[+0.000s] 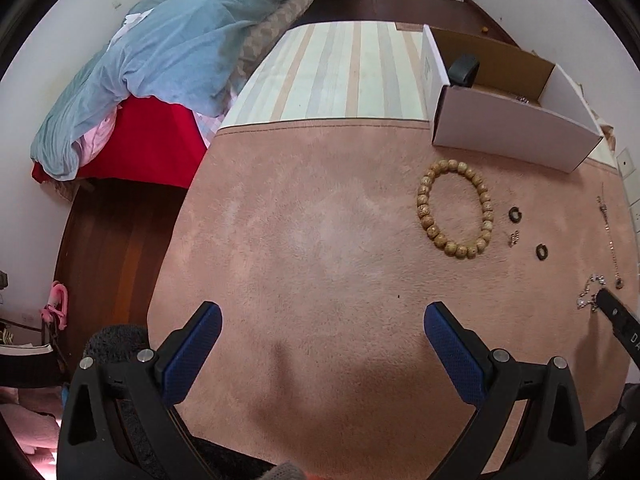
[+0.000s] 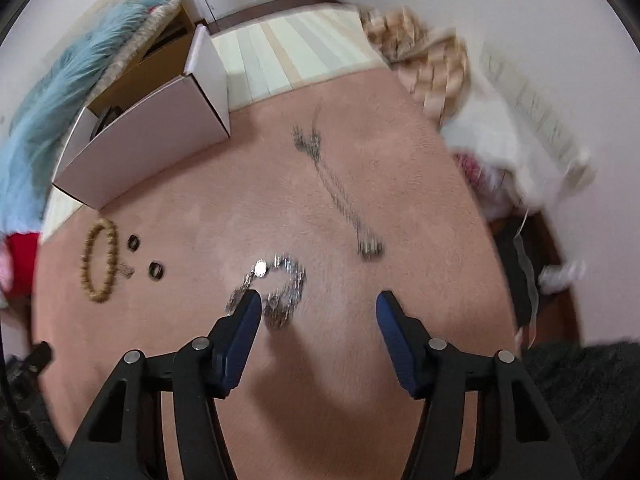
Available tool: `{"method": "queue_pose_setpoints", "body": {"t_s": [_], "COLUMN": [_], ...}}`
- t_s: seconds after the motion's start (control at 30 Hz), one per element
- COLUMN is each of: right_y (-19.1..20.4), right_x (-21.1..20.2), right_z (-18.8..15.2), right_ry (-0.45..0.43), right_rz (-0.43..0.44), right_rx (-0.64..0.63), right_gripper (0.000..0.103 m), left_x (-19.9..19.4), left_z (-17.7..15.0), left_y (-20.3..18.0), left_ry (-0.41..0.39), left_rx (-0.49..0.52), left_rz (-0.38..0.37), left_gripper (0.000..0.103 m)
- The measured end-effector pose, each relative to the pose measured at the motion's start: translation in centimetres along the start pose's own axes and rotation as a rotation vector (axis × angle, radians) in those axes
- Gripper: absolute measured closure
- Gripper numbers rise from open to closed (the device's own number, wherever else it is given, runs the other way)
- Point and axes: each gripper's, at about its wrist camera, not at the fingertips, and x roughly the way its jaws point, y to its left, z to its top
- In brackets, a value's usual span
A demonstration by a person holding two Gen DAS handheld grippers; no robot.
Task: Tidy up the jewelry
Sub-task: 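Grasp the thin silver bracelet with right gripper while left gripper grasps the wooden bead bracelet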
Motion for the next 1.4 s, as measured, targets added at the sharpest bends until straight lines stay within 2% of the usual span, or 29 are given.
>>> {"method": "queue_pose_setpoints", "body": {"t_s": [0.07, 0.1, 0.13, 0.17, 0.27, 0.37, 0.53, 0.63, 0.7, 0.8, 0.93, 0.97, 1.03, 1.1, 1.13, 1.2, 1.4], "right_y": [0.6, 0.8, 1.3, 1.5, 1.0, -0.3, -1.2, -1.1, -1.0, -0.8, -0.6, -0.5, -0.4, -0.3, -0.2, 0.0, 0.4], "right_x": [0.0, 0.0, -0.1, -0.1, -0.4, -2.0, -5.6, -6.9, -7.2, -7.1, -6.4, -6.2, -5.9, -5.7, -5.6, -5.5, -6.0], "right_z": [-0.1, -0.3, -0.4, -0.4, -0.3, 0.2, 1.5, 2.1, 2.4, 2.6, 3.1, 3.2, 3.4, 3.6, 3.7, 3.9, 4.7], "right_ry": [-0.038, -0.050, -0.055, -0.046, -0.030, -0.054, -0.116, -0.123, -0.124, -0.120, -0.118, -0.117, -0.113, -0.108, -0.106, -0.104, -0.111], "right_rz": [-0.024, -0.032, -0.021, -0.006, 0.044, 0.115, 0.212, 0.237, 0.243, 0.252, 0.251, 0.250, 0.252, 0.256, 0.259, 0.263, 0.292], "right_rx": [-0.025, -0.032, -0.057, -0.064, -0.030, 0.026, 0.065, 0.061, 0.058, 0.062, 0.071, 0.072, 0.073, 0.077, 0.078, 0.078, 0.075], "right_gripper": [0.053, 0.068, 0.095, 0.096, 0.098, 0.098, 0.098, 0.098, 0.098, 0.098, 0.098, 0.098, 0.098, 0.098, 0.098, 0.098, 0.098], "left_x": [0.4, 0.6, 0.8, 0.9, 1.4, 1.6, 2.1, 2.4, 2.7, 3.8, 5.2, 5.4, 5.5, 5.3, 5.3, 5.3, 4.1], "left_z": [0.1, 0.2, 0.2, 0.2, 0.5, 1.0, 2.4, 3.5, 4.1, 4.9, 5.6, 5.6, 5.8, 6.0, 6.1, 6.3, 6.4], "left_y": [-0.2, -0.2, -0.3, -0.3, -0.3, 0.0, 0.3, -0.4, -1.0, -2.1, -3.3, -3.5, -4.1, -4.5, -4.7, -5.0, -4.3], "left_ry": [0.006, 0.009, 0.012, 0.015, 0.023, 0.024, 0.047, 0.047, 0.050, 0.076, 0.104, 0.107, 0.085, 0.075, 0.068, 0.062, 0.041], "left_rx": [0.004, 0.006, 0.009, 0.012, 0.012, 0.003, -0.041, -0.020, -0.002, 0.015, 0.040, 0.047, 0.069, 0.084, 0.089, 0.100, 0.063], "left_rz": [0.006, 0.007, 0.007, 0.007, -0.006, -0.047, -0.164, -0.196, -0.211, -0.230, -0.222, -0.215, -0.205, -0.222, -0.222, -0.234, -0.308], "left_gripper": [0.000, 0.000, 0.000, 0.000, 0.000, 0.000, 0.001, 0.004, 0.020, 0.035, 0.040, 0.049, 0.056, 0.075, 0.080, 0.096, 0.096]}}
